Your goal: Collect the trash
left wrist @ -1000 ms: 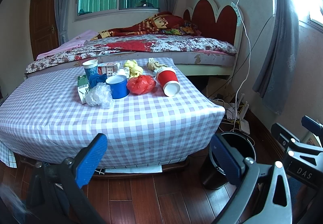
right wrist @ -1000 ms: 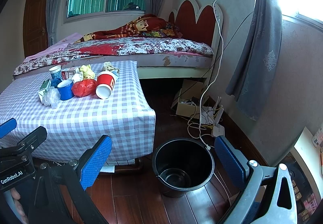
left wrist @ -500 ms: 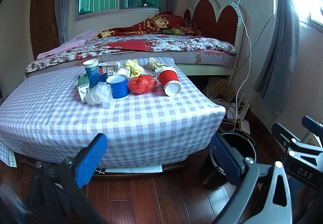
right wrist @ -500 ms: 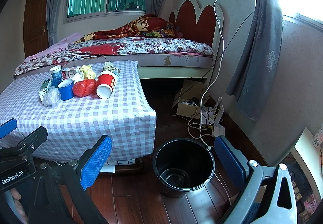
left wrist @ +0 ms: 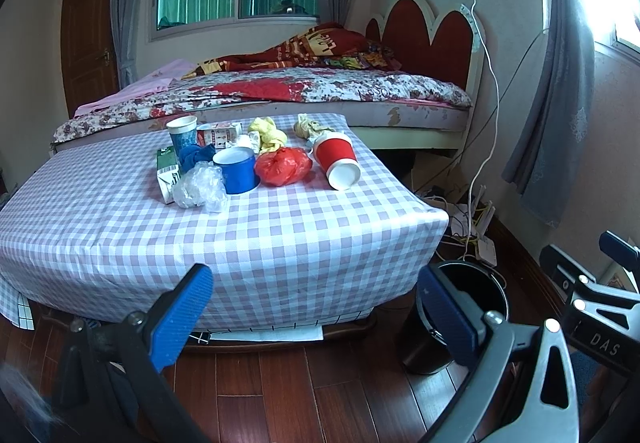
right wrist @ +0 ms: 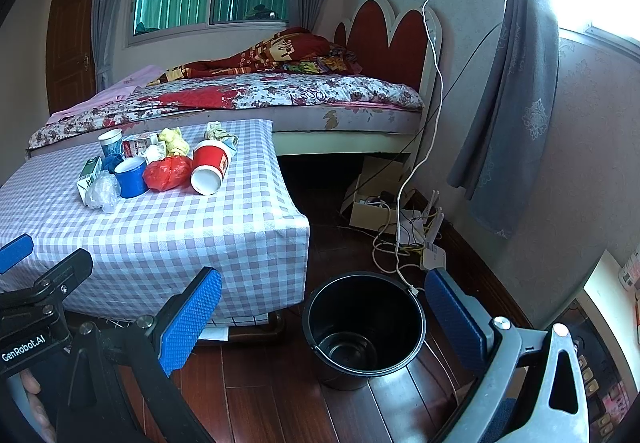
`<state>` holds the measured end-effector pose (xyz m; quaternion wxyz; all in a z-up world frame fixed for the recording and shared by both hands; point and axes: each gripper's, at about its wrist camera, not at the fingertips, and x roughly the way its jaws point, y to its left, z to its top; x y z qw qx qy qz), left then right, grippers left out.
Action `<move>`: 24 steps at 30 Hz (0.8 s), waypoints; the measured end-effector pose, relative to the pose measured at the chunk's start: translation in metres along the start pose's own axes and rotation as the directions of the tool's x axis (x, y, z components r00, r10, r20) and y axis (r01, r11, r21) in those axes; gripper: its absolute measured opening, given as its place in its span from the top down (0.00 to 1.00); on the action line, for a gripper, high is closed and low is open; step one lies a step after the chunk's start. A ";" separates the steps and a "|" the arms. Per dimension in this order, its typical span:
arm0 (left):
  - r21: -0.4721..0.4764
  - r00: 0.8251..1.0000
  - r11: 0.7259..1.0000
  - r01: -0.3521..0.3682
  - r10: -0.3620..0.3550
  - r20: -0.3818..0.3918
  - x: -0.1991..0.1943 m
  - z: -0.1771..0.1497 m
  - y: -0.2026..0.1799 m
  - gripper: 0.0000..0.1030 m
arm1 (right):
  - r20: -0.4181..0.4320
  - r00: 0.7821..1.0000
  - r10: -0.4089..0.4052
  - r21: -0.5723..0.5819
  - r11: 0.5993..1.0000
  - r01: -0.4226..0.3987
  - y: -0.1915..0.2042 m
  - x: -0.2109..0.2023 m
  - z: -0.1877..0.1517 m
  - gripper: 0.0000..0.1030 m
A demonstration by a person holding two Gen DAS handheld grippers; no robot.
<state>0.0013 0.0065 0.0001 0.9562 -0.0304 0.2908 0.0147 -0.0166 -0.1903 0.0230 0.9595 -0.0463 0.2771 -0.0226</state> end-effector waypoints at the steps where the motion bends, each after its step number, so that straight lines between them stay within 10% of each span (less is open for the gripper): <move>1: 0.000 1.000 1.000 -0.001 0.001 0.000 0.000 0.000 0.000 0.01 | 0.000 1.000 0.002 0.001 1.000 -0.002 0.000 0.000 0.000 0.01; 24: 0.000 1.000 1.000 0.000 0.000 -0.003 -0.002 0.000 0.002 0.01 | -0.005 1.000 0.005 0.004 1.000 -0.005 0.000 0.000 -0.002 0.01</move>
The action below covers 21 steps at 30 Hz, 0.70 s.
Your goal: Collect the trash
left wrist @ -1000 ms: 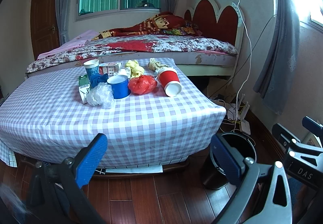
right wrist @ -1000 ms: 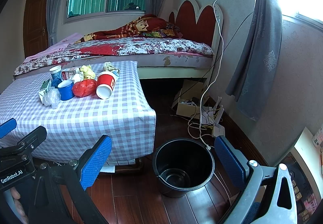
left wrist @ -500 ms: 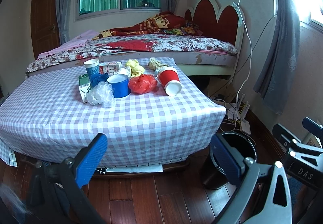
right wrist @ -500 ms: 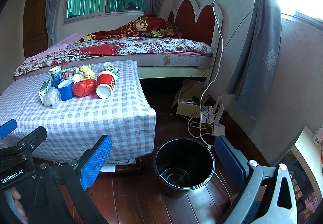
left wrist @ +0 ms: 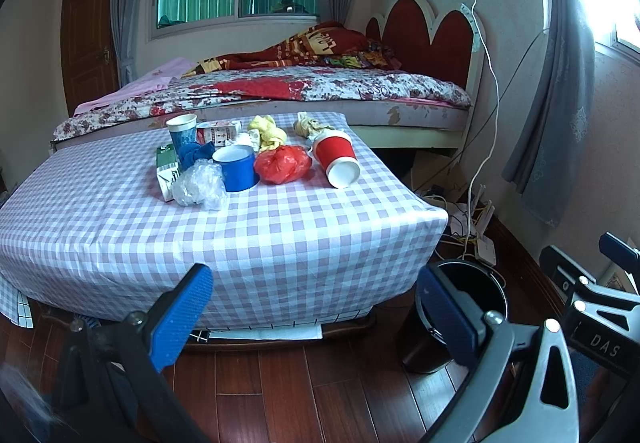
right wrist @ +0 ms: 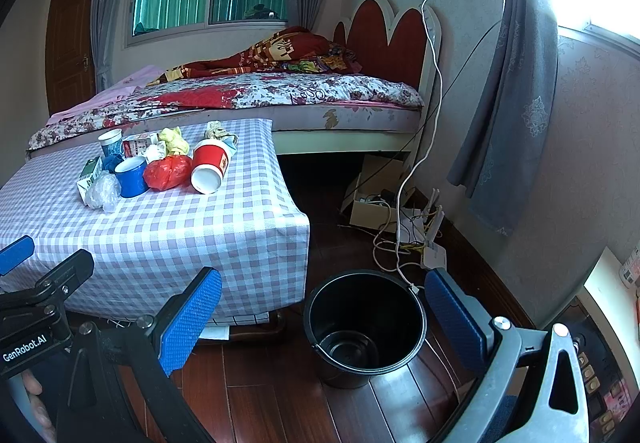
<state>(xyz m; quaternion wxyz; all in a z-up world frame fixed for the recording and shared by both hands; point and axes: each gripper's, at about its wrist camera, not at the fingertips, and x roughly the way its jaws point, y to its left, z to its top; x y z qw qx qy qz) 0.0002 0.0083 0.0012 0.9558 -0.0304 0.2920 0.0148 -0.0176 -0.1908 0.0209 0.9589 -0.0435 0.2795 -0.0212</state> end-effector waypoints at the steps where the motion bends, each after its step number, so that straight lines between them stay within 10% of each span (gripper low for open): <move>1: 0.000 1.000 1.000 -0.001 0.001 0.000 0.000 0.000 0.000 0.01 | 0.000 1.000 0.000 0.000 1.000 0.000 0.000 0.000 0.000 0.01; 21: 0.002 1.000 1.000 -0.012 0.012 0.007 0.025 0.007 0.003 0.01 | -0.015 1.000 0.014 -0.007 1.000 -0.014 -0.001 0.023 0.006 0.01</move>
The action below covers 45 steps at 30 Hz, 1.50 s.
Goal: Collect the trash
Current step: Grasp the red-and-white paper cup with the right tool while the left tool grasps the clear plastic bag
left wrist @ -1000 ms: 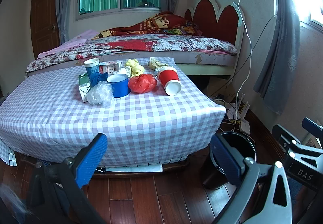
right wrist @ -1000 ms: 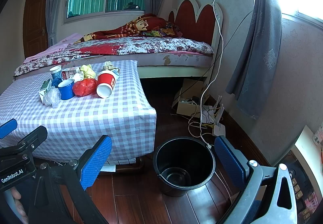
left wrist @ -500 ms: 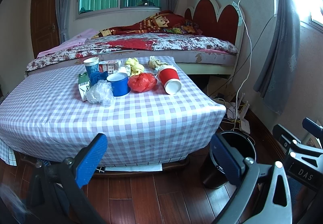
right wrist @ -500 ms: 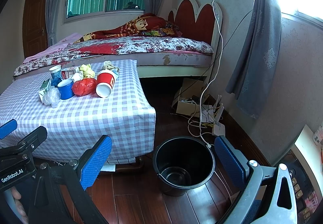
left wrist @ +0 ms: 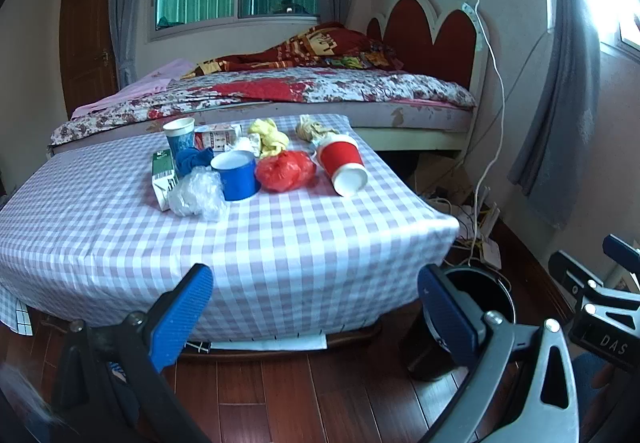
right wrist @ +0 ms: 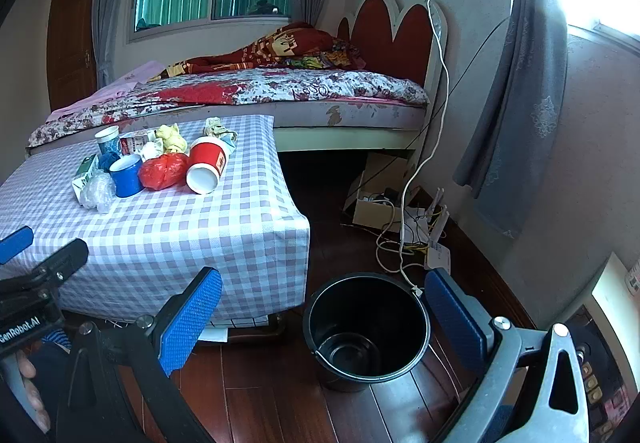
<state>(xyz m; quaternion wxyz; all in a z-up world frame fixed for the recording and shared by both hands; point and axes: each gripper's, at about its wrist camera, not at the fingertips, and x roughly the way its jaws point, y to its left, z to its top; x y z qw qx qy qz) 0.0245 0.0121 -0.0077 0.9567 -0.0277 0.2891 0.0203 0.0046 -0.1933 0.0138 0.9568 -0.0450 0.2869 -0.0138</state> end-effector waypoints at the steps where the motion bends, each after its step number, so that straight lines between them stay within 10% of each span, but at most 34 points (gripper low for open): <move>1: -0.003 1.000 1.000 0.001 -0.001 -0.002 0.003 0.002 0.002 0.01 | 0.000 1.000 0.004 0.001 1.000 -0.004 0.000 0.002 0.003 0.01; 20: -0.123 0.977 0.970 -0.211 0.204 -0.070 0.107 0.029 0.116 0.01 | -0.018 0.977 0.211 -0.196 0.958 -0.210 0.094 0.117 0.061 0.01; 35: -0.152 0.975 0.966 -0.208 0.193 -0.106 0.178 0.049 0.145 0.07 | -0.129 0.950 0.285 -0.154 0.941 -0.303 0.148 0.220 0.094 0.12; 41: -0.154 0.976 0.970 -0.190 0.171 -0.133 0.191 0.049 0.148 0.25 | -0.169 0.937 0.307 -0.131 0.935 -0.330 0.151 0.238 0.097 0.42; 45: -0.142 0.980 0.976 -0.166 0.147 -0.132 0.192 0.046 0.149 0.46 | -0.167 0.930 0.326 -0.128 0.929 -0.349 0.149 0.235 0.095 0.42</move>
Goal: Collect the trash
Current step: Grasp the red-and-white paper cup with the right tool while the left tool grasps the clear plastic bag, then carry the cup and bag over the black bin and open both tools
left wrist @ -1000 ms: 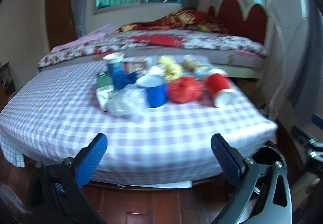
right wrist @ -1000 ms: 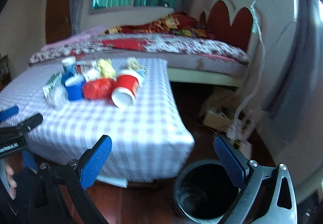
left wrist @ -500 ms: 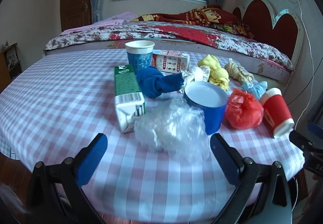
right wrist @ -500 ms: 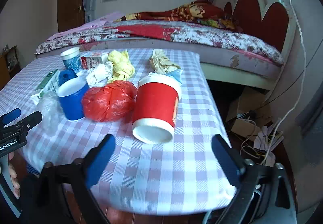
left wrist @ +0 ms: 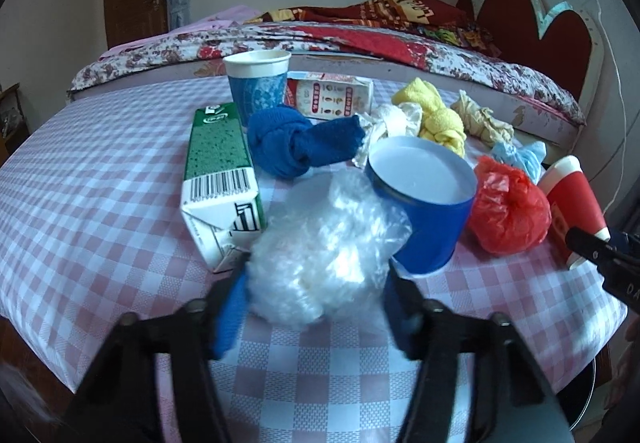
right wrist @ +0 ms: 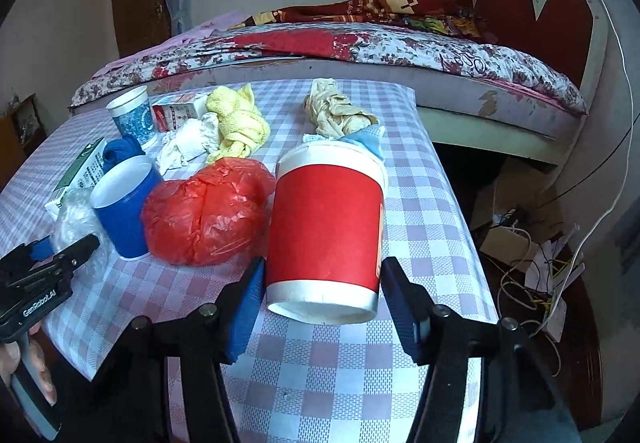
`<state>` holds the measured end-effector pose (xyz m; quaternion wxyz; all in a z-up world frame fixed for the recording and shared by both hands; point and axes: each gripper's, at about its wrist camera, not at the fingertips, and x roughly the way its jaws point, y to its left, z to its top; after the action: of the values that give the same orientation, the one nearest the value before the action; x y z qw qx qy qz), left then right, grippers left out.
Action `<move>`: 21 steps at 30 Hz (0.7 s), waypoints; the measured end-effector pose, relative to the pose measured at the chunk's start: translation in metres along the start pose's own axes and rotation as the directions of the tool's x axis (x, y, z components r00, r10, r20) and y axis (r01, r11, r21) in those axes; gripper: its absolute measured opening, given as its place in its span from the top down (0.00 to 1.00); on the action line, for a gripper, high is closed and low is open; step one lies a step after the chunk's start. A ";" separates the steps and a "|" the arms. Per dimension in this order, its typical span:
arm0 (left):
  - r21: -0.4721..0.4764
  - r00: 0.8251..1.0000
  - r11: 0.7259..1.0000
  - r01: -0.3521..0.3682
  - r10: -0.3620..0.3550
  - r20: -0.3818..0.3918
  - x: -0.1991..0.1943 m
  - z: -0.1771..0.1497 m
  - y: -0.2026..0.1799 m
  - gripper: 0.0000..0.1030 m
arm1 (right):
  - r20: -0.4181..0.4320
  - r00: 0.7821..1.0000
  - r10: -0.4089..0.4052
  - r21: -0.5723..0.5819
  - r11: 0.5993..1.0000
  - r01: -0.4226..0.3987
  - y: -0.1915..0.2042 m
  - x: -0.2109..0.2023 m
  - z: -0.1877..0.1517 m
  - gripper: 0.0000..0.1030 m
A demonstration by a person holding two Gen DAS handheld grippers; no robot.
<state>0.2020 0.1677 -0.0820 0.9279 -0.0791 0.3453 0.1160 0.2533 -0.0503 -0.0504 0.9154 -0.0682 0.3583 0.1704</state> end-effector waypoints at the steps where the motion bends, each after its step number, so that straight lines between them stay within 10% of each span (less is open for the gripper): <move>1: 0.006 1.000 1.000 0.007 -0.007 0.002 -0.002 -0.001 0.000 0.47 | 0.003 1.000 0.000 0.001 1.000 0.000 0.001 -0.001 -0.001 0.43; 21: 0.057 0.981 0.988 0.145 -0.151 0.122 -0.104 -0.015 -0.051 0.50 | 0.150 0.987 -0.056 0.045 0.998 0.049 -0.038 -0.129 -0.049 0.43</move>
<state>0.1301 0.0990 -0.0217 0.9556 -0.0748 0.2819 0.0431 0.1480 -0.1317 0.0013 0.9453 -0.0456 0.2895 0.1435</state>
